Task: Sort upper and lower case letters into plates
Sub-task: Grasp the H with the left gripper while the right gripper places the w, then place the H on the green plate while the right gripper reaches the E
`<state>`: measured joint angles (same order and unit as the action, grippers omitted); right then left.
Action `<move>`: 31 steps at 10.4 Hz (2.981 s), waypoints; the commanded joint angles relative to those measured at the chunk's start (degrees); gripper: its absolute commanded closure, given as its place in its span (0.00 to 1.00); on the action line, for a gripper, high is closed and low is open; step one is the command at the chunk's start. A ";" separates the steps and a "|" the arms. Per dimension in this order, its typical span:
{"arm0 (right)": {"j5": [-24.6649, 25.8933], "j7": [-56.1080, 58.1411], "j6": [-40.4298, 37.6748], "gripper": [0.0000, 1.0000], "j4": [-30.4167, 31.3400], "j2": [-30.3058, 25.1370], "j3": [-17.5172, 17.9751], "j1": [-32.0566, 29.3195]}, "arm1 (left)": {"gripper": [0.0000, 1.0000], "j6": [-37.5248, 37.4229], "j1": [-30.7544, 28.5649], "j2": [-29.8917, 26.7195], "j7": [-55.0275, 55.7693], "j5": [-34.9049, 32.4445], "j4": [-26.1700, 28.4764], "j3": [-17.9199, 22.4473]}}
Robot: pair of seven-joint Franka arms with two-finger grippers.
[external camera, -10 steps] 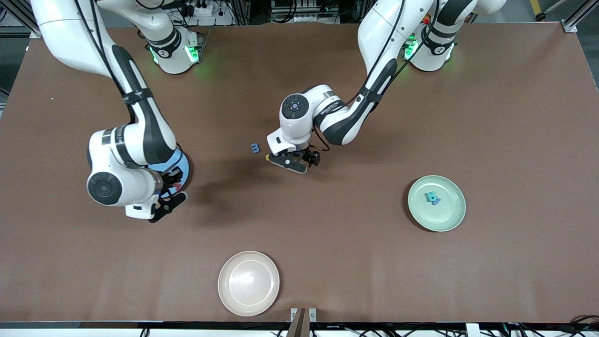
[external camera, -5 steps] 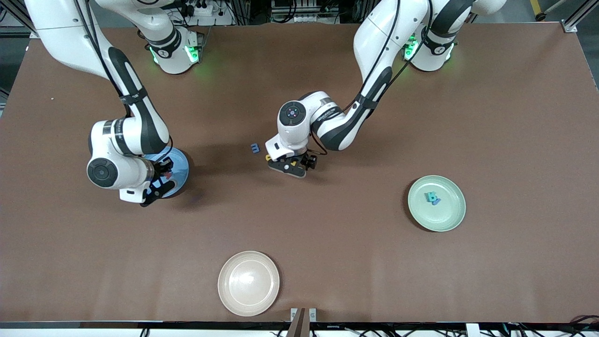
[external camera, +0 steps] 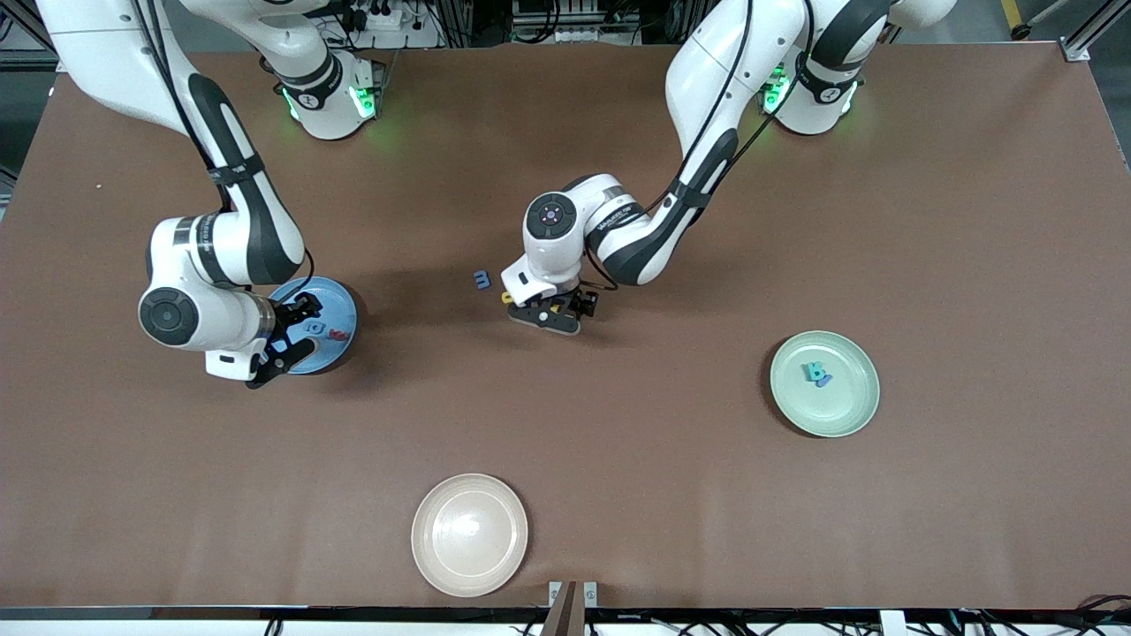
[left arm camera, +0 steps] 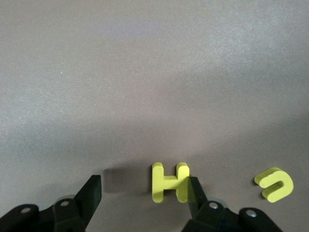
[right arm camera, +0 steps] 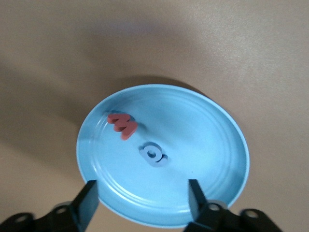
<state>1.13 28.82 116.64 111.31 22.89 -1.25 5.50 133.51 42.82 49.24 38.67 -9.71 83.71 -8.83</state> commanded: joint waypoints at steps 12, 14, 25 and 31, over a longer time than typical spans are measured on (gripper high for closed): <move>-3.47 -10.17 -13.38 0.00 -11.21 -1.28 3.09 4.43 | 1.00 0.34 1.04 1.30 1.85 -0.49 -2.41 0.57; -6.67 -12.55 -9.17 0.00 -8.05 -2.24 6.50 4.78 | 1.00 -1.31 -4.02 -2.81 1.76 -0.40 -1.62 0.22; -6.23 -33.02 24.95 0.00 10.59 -0.66 18.83 14.44 | 1.00 -19.70 -45.17 -11.36 -15.55 -9.01 9.02 -8.75; 4.67 -45.43 25.74 0.00 10.51 5.31 18.83 15.94 | 0.00 -20.05 -46.69 -13.02 -16.08 -7.96 8.93 -10.23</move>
<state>3.87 -14.32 141.71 121.98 27.17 17.43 21.46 113.45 -4.07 39.05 21.65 -17.27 90.58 -17.87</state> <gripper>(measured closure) 0.000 0.344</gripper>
